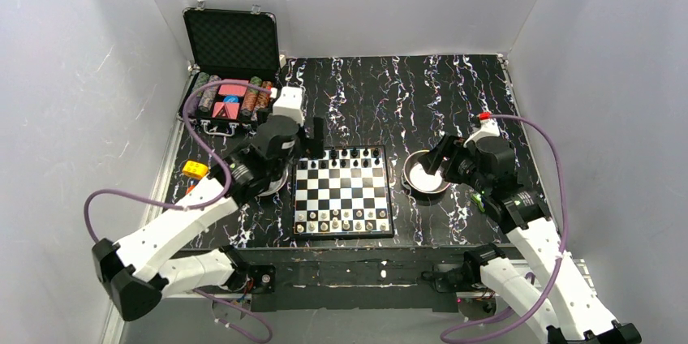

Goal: Set up the chess pieces on the board

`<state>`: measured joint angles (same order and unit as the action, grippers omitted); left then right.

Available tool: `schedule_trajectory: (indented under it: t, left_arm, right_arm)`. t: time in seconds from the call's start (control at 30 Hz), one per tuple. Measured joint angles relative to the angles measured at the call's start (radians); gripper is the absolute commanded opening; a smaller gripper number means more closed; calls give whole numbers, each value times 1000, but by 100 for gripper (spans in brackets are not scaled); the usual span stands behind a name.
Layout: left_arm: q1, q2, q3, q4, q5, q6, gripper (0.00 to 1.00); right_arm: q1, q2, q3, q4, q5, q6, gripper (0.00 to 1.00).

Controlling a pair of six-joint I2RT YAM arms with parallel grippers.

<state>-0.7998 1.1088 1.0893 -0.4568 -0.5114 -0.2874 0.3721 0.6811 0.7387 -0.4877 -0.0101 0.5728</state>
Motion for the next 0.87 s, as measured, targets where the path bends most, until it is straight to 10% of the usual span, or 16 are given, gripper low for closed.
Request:
schedule_trajectory:
  t: [0.87]
  left_arm:
    - [0, -348, -219, -195, -174, -129, 98]
  right_arm:
    - [0, 7, -76, 72, 161, 60, 83]
